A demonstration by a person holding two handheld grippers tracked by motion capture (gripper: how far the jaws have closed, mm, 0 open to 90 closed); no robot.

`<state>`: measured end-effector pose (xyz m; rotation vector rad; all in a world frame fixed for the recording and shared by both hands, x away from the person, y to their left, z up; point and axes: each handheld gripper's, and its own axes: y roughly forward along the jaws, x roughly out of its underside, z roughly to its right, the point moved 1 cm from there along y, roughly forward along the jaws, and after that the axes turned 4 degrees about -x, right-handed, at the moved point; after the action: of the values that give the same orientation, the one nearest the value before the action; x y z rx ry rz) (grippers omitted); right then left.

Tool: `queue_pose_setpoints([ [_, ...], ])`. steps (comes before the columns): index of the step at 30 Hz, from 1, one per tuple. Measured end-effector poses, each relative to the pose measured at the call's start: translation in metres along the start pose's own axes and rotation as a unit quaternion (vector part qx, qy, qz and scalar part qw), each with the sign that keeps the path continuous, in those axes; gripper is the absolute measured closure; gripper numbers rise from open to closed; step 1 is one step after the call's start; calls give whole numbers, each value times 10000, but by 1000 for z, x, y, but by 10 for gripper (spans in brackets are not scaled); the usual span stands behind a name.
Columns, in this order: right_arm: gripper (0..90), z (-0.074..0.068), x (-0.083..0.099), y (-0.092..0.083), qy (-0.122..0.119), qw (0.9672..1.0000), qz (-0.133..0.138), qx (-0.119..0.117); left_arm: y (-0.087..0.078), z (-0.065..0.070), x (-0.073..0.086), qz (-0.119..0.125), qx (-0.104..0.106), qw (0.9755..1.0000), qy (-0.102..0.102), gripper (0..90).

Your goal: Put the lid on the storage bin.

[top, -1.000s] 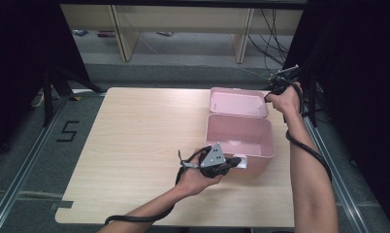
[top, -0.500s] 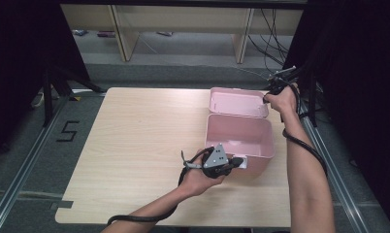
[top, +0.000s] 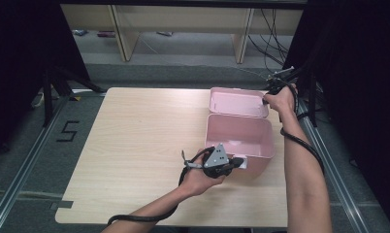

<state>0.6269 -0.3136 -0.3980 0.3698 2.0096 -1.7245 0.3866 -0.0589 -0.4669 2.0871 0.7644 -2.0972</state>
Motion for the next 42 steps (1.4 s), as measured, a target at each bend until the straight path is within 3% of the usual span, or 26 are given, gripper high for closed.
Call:
queue_pose_setpoints([
  [4,813,-1,0,2,111,9999,-44,5,0,0,0,-1,6,10000,-1,894],
  [10,833,-3,0,3,65,9999,-42,124,0,0,0,-6,-10,10000,15,894],
  [13,844,-5,0,2,264,9996,2,106,1,1,0,-23,-24,10000,5,895],
  [16,850,-4,-1,0,297,9995,-37,87,1,1,0,-21,-17,10000,2,895],
  [17,850,-7,-1,-1,492,9987,-55,83,1,1,0,-24,-17,10000,5,895],
  [19,850,-6,-1,-1,338,9994,-16,88,1,1,-1,-27,-20,10000,-12,896],
  [24,852,-6,-2,-4,236,9996,39,134,1,1,-1,-45,-38,10000,-15,896],
  [26,852,-7,-2,-6,258,9995,67,144,1,1,-1,-47,-39,10000,-15,897],
  [27,852,-9,-2,-7,421,9990,78,102,1,1,-1,-47,-44,10000,-14,896],
  [29,854,-7,-3,-9,170,9997,100,156,1,2,-1,-54,-50,10000,-10,896],
  [30,854,-8,-3,-10,270,9995,111,127,1,2,-1,-54,-51,10000,-8,897],
  [32,856,-7,-4,-13,148,9996,190,147,1,2,-1,-51,-53,10000,-11,897],
  [33,857,-10,-5,-15,269,9994,184,149,1,2,-1,-46,-47,10000,-29,897],
  [35,859,-9,-6,-19,83,9995,266,161,1,2,-1,-42,-51,10000,-27,897],
  [37,861,-9,-6,-23,47,9992,359,170,1,2,-1,-37,-35,10000,-24,897],
  [38,862,-12,-6,-26,272,9991,294,126,2,2,-1,-12,-22,10000,-20,897],
  [40,862,-9,-6,-28,34,9990,412,145,1,2,-1,-41,-28,10000,-4,897],
  [42,863,-10,-7,-32,88,9990,419,126,1,2,-1,-32,-30,10000,-19,897],
])
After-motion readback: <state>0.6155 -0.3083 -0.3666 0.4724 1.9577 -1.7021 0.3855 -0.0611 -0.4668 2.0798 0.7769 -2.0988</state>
